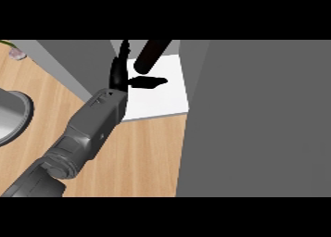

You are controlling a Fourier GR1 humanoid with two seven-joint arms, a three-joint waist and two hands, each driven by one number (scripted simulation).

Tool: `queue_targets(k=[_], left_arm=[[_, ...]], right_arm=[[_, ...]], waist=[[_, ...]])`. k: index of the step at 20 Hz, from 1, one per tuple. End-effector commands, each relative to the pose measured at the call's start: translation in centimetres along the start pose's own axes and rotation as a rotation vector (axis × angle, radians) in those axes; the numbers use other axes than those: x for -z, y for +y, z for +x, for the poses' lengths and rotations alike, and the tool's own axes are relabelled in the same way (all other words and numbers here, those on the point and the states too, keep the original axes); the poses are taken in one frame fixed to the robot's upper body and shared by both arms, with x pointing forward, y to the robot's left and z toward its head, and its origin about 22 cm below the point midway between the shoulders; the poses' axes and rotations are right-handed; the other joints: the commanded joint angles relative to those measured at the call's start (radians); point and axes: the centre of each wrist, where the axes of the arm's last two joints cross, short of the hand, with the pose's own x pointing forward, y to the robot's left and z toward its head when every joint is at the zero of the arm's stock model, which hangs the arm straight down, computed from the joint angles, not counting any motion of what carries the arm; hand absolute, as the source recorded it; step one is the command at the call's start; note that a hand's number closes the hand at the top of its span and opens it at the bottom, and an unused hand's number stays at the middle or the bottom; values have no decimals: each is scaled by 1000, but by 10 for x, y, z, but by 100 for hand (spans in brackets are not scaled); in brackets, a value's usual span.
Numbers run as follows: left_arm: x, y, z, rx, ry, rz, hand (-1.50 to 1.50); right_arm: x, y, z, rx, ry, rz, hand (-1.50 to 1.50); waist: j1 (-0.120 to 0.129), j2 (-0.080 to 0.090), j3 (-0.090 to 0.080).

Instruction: Pick up the wine, place it into the cabinet and close the cabinet

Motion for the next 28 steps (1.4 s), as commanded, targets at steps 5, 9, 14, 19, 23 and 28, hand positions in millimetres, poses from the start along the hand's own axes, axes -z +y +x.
queue_targets(k=[5, 9, 14, 19, 23, 28], left_arm=[[14, 19, 15, -326, -202, -139, -150], [8, -11, 28, -427, -196, -234, -150], [12, -22, 51, -433, -175, -326, -150], [-15, -48, 47, -438, -226, -340, -150], [-34, -57, 60, -459, -219, -421, -150], [-65, -80, 102, -460, -249, -444, -150]], right_arm=[[-9, -1, 11, -8, 2, -49, -150], [-4, -10, 14, -16, 35, -87, -150], [-24, 4, 5, -17, 43, -113, -150], [-31, -2, 17, -17, 52, -93, -150], [-19, 1, 24, -27, 58, -101, -150], [-15, 3, 9, -33, 44, -84, -150]], waist=[[69, -38, 9], [108, -53, 12], [132, -64, 13], [144, -70, 13], [158, -76, 12], [147, -68, 13]])
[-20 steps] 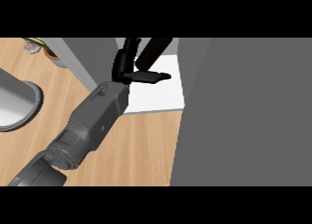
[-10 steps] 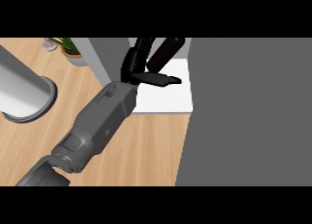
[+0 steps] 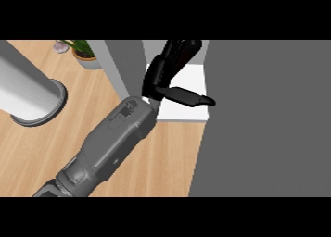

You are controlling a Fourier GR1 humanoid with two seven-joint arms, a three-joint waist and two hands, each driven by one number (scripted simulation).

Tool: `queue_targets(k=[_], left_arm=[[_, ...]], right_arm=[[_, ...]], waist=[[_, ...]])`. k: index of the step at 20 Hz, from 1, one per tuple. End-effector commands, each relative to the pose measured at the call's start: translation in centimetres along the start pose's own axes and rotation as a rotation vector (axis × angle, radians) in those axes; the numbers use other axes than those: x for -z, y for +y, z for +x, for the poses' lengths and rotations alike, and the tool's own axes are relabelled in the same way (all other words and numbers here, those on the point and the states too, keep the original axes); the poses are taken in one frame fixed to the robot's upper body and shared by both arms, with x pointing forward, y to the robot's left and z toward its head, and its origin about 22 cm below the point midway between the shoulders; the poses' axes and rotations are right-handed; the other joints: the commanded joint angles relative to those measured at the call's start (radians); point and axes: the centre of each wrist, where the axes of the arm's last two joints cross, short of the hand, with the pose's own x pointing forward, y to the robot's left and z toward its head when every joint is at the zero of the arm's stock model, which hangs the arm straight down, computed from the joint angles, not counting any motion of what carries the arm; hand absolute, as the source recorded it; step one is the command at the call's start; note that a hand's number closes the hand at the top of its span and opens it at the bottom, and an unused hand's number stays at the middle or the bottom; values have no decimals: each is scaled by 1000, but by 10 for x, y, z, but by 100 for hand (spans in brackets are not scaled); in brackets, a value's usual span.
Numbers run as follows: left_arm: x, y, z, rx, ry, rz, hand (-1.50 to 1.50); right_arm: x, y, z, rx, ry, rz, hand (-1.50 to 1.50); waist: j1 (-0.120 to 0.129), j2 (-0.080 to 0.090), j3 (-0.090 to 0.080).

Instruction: Pick up the wine, place it into the cabinet and close the cabinet

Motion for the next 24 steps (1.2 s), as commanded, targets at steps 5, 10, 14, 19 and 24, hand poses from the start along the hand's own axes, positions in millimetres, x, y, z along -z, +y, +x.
queue_targets(k=[5, 10, 14, 19, 24], left_arm=[[-62, -58, 27, -67, 13, 23, -150], [-92, -73, 39, -126, -6, 60, -150], [-125, -83, 48, -156, -7, 117, -150], [-157, -81, 58, -201, -13, 156, 150], [-216, -62, 76, -212, 8, 83, 150]], right_arm=[[-10, 7, 10, -6, -10, 10, -150], [-5, 17, 20, 12, -32, 25, -150], [-3, 14, 18, -17, -32, 3, -150], [-8, 16, 0, -15, -16, 18, -150], [-25, 10, 6, -15, -6, 17, -150]], waist=[[-1, -1, 0], [-16, 5, -1], [-12, 6, -1], [-14, 11, 0], [-15, 9, 0]])
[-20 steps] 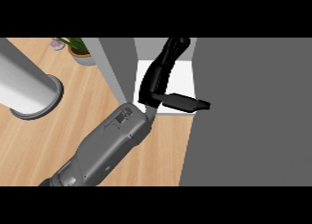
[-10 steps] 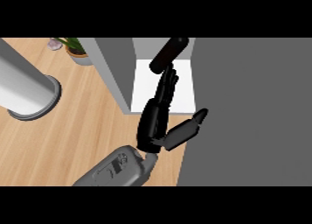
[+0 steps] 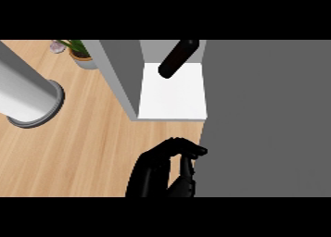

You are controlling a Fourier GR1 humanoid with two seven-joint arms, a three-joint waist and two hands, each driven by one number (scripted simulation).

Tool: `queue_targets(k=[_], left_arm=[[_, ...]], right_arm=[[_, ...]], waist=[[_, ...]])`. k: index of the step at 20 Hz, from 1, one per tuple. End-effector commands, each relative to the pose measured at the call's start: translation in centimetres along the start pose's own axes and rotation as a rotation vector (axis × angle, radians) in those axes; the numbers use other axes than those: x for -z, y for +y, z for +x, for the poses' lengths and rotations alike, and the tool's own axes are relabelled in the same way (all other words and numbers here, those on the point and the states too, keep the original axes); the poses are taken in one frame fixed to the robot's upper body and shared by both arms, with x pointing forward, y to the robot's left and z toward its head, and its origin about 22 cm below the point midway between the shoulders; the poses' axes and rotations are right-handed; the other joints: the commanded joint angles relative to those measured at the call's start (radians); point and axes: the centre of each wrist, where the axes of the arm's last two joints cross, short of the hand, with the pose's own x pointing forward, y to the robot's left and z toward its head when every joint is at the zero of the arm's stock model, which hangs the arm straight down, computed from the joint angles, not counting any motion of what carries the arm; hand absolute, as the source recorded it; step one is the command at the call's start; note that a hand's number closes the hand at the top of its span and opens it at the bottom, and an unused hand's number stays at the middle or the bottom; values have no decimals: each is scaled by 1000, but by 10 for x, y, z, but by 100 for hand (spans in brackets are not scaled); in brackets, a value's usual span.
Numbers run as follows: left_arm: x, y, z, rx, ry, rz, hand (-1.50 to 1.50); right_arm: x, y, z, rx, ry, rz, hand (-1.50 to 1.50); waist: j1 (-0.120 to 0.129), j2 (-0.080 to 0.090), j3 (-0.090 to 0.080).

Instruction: Pick up the wine, place it into the cabinet and close the cabinet

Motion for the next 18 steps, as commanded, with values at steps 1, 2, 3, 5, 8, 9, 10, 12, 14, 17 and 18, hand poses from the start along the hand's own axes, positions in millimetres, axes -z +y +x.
queue_targets(k=[1, 2, 3, 5, 8, 9, 10, 12, 14, 17, 18], left_arm=[[-30, 9, 18, -39, 30, -59, 150], [-36, 21, 13, -48, 41, -69, 150], [-43, 29, 31, -32, 26, -84, 150], [-60, 39, 38, -42, 21, -92, 150], [-56, 63, 42, -18, 26, -114, 150], [-55, 62, 57, -15, 21, -111, 150], [-67, 63, 60, -33, 34, -114, 150], [-67, 78, 55, -18, 25, -112, 150], [-64, 91, 69, -34, 8, -121, 150], [-72, 107, 86, -42, 12, -138, 150], [-74, 116, 93, -42, -10, -119, 150]], right_arm=[[-19, -3, 9, -18, -12, -6, -150], [-6, -6, 15, 4, -4, 10, -150], [-9, 2, 6, -2, -10, 22, -150], [8, 4, 4, 23, 8, 85, -150], [-7, 24, 0, -26, -11, 251, 150], [-8, 20, 3, -58, -12, 270, 150], [13, 19, 12, -53, -38, 257, 150], [-17, 29, 2, 50, -17, 341, 150], [-5, 41, 1, 112, 41, 404, 150], [-11, 60, 4, 125, 29, 483, 150], [-7, 61, 5, 113, 43, 490, 150]], waist=[[-5, 1, 0], [-4, 2, -1], [0, 1, 0], [11, 2, -1], [10, 3, -1], [7, 2, 0], [14, 2, -1], [5, 1, -1], [14, 1, -3], [22, -5, -4], [21, -4, -4]])
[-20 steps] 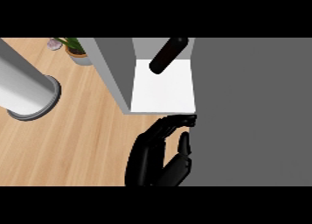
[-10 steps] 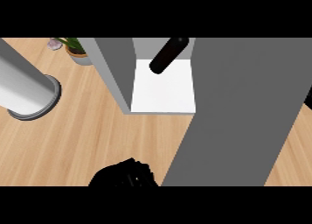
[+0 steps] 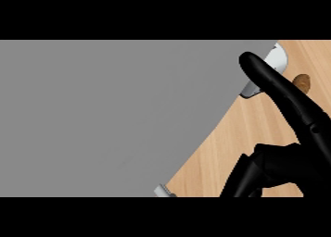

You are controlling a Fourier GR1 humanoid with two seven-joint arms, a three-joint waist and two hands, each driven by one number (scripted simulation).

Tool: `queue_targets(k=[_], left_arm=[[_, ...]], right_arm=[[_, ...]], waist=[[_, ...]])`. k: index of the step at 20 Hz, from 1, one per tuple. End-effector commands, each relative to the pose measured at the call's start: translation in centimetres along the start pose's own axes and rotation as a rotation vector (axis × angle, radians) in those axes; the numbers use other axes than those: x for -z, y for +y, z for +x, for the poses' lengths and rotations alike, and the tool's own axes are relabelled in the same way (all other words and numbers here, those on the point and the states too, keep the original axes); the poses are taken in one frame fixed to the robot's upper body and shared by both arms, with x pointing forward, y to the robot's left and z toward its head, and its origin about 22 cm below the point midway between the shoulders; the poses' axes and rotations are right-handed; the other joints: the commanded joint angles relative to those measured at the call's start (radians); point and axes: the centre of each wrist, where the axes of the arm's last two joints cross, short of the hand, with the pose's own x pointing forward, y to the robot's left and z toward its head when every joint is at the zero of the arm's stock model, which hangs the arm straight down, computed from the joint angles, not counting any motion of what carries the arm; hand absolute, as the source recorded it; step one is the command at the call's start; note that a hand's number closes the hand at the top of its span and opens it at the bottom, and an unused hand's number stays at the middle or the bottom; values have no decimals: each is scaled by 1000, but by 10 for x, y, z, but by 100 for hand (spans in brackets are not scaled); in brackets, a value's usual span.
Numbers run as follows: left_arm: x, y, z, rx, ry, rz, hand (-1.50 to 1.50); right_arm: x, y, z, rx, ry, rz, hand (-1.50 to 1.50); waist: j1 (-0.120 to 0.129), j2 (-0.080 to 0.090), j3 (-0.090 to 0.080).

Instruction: Pick up the wine, place it into the cabinet and close the cabinet

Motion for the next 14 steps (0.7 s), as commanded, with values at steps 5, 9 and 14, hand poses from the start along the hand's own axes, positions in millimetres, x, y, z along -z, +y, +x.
queue_targets(k=[5, 9, 14], left_arm=[[-27, 54, 34, 23, -49, 9, 150], [-33, 82, 59, 15, -66, 30, 150], [-38, 109, 75, 18, -57, -12, 150]], right_arm=[[15, 59, 5, 70, 51, 206, 150], [39, 79, -1, 0, 29, 254, 150], [84, 107, -13, -64, 49, 196, 150]], waist=[[17, -9, -11], [18, -2, -8], [29, 0, -8]])
